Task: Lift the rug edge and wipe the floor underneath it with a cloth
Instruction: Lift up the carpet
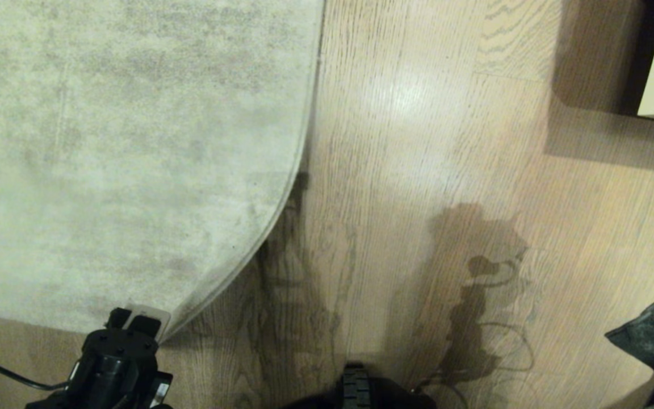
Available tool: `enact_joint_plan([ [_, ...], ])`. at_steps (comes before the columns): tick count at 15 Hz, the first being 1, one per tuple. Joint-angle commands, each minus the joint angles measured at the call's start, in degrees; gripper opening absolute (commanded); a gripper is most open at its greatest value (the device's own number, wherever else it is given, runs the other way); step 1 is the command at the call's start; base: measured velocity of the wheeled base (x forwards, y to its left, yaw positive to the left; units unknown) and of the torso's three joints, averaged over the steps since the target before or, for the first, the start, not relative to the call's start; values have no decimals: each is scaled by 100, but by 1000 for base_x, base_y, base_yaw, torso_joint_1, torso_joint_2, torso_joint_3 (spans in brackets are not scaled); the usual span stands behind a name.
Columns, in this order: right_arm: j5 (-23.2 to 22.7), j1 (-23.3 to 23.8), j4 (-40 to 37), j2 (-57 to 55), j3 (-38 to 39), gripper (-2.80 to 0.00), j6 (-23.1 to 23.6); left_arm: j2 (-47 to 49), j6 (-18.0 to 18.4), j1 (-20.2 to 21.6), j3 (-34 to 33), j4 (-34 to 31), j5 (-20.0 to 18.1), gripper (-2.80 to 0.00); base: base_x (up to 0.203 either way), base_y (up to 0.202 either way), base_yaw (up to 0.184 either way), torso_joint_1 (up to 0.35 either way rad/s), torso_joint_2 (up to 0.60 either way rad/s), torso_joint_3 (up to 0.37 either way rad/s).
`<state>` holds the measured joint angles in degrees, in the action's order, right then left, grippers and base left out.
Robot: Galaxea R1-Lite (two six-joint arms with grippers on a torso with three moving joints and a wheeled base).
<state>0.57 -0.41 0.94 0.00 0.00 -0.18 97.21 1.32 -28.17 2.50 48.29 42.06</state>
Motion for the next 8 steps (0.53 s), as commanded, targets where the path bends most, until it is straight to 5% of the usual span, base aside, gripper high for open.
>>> enact_joint_plan([
  [1,4,-2,3,-1,0,-280,1,18,-15,4,-20,32,22,-280,0,0,0,0,0,0],
  [8,-4,-2,3,0,0,-280,1,18,-174,22,5,32,22,-280,0,0,0,0,0,0],
])
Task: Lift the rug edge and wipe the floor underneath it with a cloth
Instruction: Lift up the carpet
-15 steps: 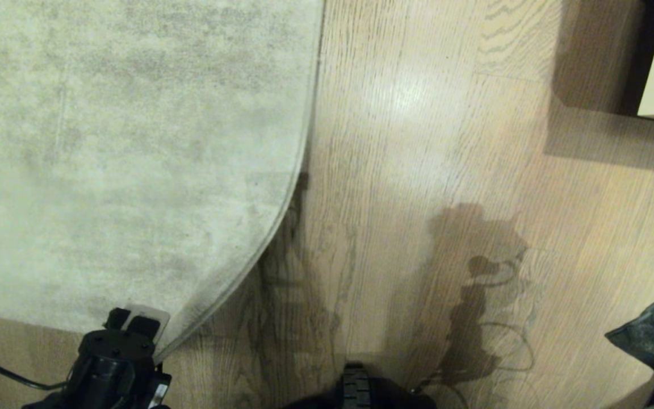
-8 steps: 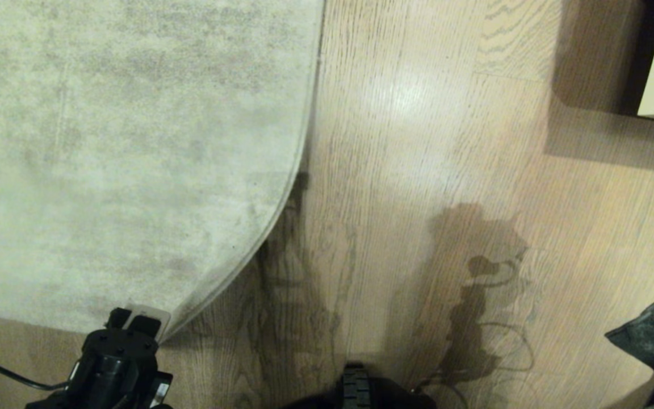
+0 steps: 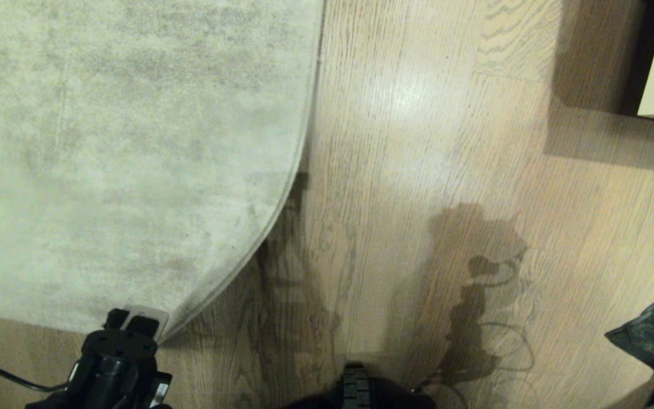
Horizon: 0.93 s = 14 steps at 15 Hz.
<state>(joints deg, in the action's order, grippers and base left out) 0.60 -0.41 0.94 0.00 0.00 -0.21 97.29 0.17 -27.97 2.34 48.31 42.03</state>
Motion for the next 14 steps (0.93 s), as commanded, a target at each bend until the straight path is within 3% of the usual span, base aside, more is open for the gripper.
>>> enact_joint_plan([
  [1,2,-2,3,0,0,-280,3,9,-96,2,21,29,24,-280,0,0,0,0,0,0],
  [4,-1,-2,3,-3,0,-280,3,-70,-97,10,30,39,24,-280,0,0,0,0,0,0],
  [7,1,-2,3,-1,0,-280,3,-88,-4,2,-6,493,24,-280,0,0,0,0,0,0],
  [14,-7,-2,3,0,0,-280,3,-222,651,64,-47,1598,7,-280,0,0,0,0,0,0],
])
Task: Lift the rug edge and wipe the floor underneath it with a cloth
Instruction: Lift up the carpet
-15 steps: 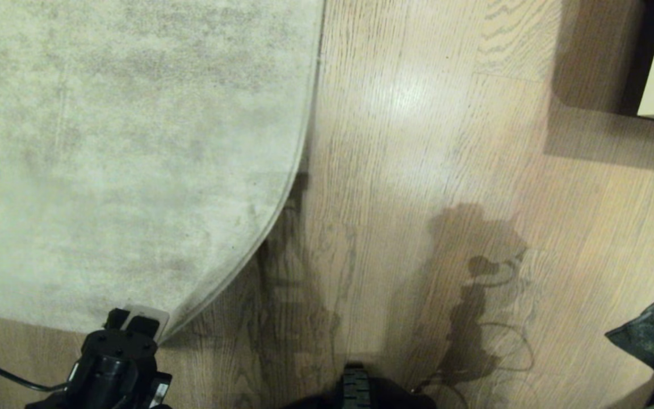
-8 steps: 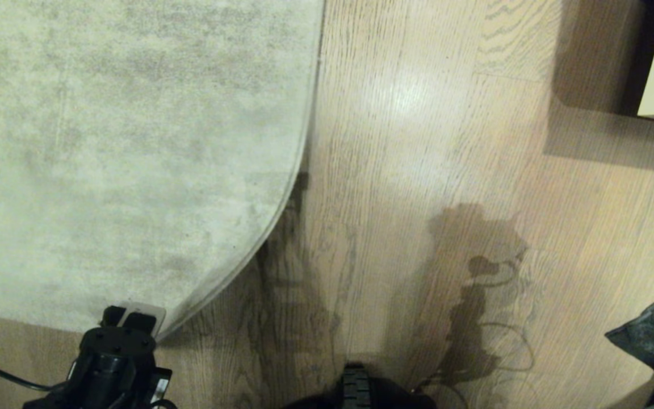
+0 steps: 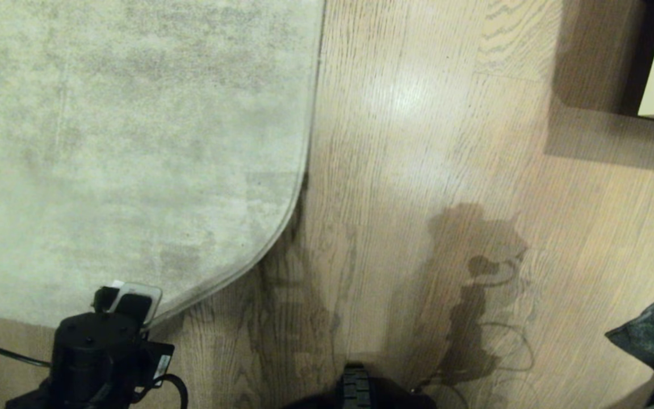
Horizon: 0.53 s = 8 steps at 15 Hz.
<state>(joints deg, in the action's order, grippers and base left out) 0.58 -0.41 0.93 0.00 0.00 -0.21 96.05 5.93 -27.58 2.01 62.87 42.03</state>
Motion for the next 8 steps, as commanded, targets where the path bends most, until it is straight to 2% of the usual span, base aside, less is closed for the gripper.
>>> enact_joint_plan([
  [1,3,-2,4,0,0,-280,3,-215,159,91,-23,174,2,-280,0,0,0,0,0,0],
  [2,4,-2,4,-1,0,-280,3,-348,233,172,-25,180,-40,-280,0,0,0,0,0,0],
  [3,4,-2,4,0,0,-280,3,-479,298,290,-25,176,-241,-280,0,0,0,0,0,0],
  [8,4,-2,4,0,0,-280,-3,-811,879,1074,-24,183,-1606,-280,0,0,0,0,0,0],
])
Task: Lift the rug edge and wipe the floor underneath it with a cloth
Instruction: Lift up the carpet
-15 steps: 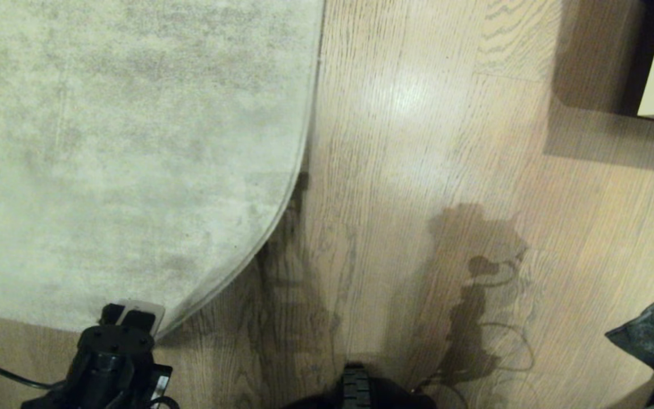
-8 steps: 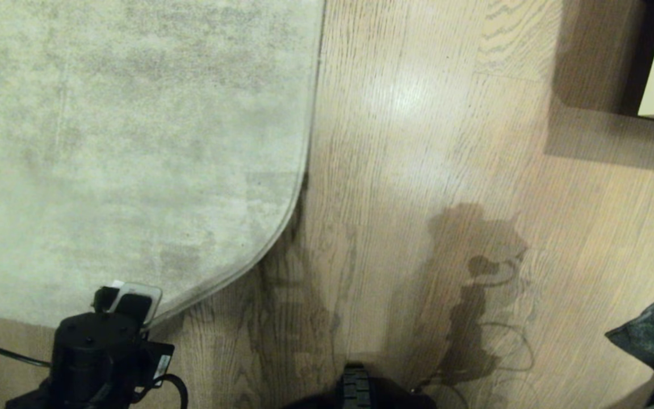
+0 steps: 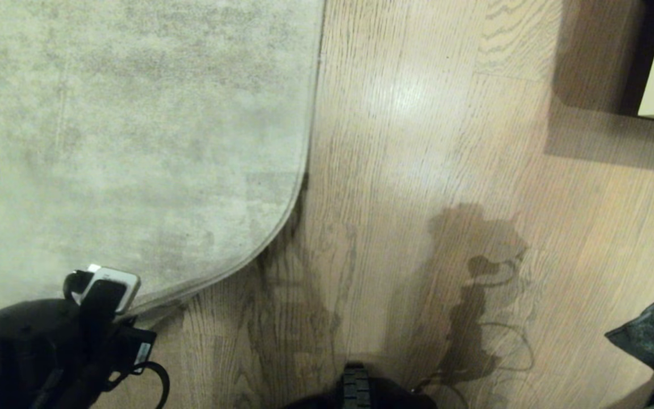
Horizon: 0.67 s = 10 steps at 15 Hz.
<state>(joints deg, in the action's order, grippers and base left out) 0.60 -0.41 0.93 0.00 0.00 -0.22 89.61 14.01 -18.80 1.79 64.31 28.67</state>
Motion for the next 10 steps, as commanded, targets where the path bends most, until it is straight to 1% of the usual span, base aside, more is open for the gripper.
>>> enact_joint_plan([
  [1,2,-2,4,-9,0,-280,4,-177,143,274,4,51,-527,-280,0,0,0,0,0,0],
  [2,2,-2,4,0,0,-280,4,-188,216,343,12,61,-741,-280,0,0,0,0,0,0],
  [5,2,-2,4,0,0,-280,4,-379,423,664,52,73,-1079,-280,0,0,0,0,0,0],
  [7,2,-2,4,-2,0,-280,-2,-421,628,1014,85,73,-1442,-280,0,0,0,0,0,0],
  [9,1,-2,4,0,0,-280,4,-442,906,1370,248,78,-1927,-280,0,0,0,0,0,0],
  [10,2,-2,4,-9,0,-280,4,-455,966,1507,307,94,-2050,-280,0,0,0,0,0,0],
])
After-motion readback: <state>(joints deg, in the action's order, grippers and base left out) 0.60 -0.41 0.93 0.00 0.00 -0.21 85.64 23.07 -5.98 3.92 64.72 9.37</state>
